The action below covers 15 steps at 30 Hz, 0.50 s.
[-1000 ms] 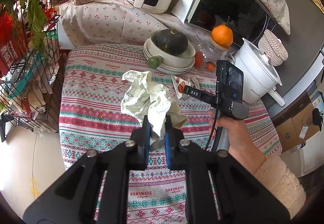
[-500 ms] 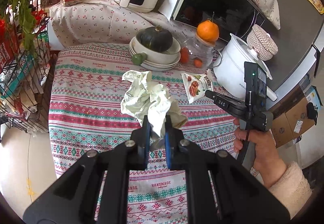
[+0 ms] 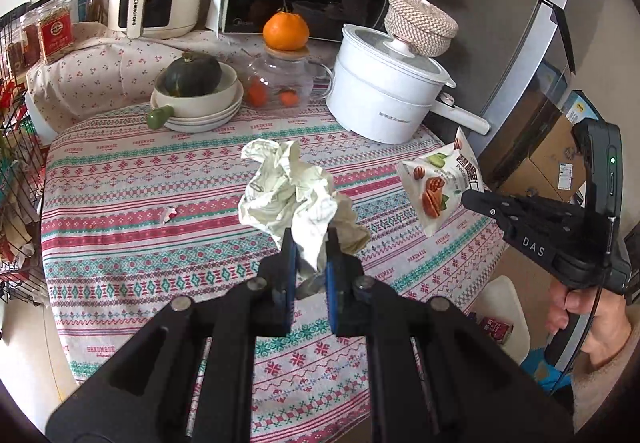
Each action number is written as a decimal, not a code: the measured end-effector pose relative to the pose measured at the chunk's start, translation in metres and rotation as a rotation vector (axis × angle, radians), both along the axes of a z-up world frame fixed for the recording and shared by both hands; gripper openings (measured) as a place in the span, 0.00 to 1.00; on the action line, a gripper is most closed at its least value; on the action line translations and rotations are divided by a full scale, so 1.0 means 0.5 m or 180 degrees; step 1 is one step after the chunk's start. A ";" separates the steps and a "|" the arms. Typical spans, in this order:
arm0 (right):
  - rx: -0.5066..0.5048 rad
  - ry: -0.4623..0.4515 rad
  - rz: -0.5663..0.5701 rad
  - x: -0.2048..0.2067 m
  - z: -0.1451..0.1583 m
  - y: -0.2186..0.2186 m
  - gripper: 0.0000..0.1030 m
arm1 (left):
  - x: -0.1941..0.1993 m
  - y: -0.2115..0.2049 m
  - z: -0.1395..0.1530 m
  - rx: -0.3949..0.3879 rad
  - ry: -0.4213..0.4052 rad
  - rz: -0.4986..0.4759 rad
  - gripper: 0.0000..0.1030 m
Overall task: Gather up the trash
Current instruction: 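Carry the tissue and the snack bag over the white bin with both tools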
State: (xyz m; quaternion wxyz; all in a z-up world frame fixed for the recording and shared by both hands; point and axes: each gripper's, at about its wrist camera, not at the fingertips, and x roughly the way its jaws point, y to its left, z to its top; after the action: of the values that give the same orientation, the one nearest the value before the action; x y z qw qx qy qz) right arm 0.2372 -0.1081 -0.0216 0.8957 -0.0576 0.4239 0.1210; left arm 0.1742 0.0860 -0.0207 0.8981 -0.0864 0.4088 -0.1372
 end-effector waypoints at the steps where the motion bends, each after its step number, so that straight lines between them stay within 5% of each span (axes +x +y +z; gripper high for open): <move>1: -0.0022 -0.0022 -0.0021 -0.021 0.008 -0.018 0.03 | -0.006 -0.021 0.000 -0.0013 -0.0005 -0.0075 0.13; 8: -0.0047 -0.0008 -0.0393 -0.164 0.037 -0.173 0.03 | -0.055 -0.182 -0.011 -0.0037 -0.0031 -0.0665 0.13; 15: 0.0139 0.0311 -0.0955 -0.258 -0.015 -0.362 0.03 | -0.099 -0.344 -0.060 0.0027 0.0108 -0.1233 0.13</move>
State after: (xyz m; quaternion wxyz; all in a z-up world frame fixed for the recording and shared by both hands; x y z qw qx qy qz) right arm 0.1084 -0.2893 -0.0292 0.8831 0.0318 0.4680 -0.0022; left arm 0.1248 -0.0862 -0.0507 0.8483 -0.0047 0.4335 -0.3042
